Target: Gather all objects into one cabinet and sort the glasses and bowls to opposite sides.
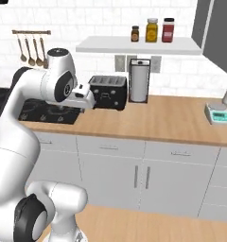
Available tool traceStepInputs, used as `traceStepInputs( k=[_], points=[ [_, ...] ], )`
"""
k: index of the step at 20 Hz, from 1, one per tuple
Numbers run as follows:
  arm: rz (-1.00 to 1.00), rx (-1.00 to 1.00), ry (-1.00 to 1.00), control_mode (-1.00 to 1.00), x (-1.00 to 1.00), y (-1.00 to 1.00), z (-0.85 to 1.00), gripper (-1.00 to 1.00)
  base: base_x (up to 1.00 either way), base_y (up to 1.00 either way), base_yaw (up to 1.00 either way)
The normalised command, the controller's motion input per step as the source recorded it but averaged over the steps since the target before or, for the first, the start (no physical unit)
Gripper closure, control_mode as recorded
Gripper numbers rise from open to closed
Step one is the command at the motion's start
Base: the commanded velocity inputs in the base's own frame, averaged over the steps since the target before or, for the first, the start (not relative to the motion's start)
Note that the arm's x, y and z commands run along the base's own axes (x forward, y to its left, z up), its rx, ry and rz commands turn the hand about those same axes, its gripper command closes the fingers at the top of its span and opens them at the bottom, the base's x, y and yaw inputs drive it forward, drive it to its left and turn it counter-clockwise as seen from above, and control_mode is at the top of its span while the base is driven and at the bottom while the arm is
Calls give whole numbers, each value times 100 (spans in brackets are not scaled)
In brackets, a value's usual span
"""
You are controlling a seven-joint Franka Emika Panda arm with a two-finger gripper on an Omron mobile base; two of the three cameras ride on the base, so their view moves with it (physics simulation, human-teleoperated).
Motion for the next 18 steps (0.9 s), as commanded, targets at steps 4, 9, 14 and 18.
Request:
traceStepInputs(
  k=[4, 9, 14, 18],
  points=[
    [0, 0, 0, 100, 0, 0, 0, -100, -21, 100, -5],
    [0, 0, 0, 100, 0, 0, 0, -100, -40, 100, -3],
    [0, 0, 0, 100, 0, 0, 0, -100, -60, 100, -1],
    [0, 0, 0, 100, 0, 0, 0, -100, -75, 100, 0]
  ],
)
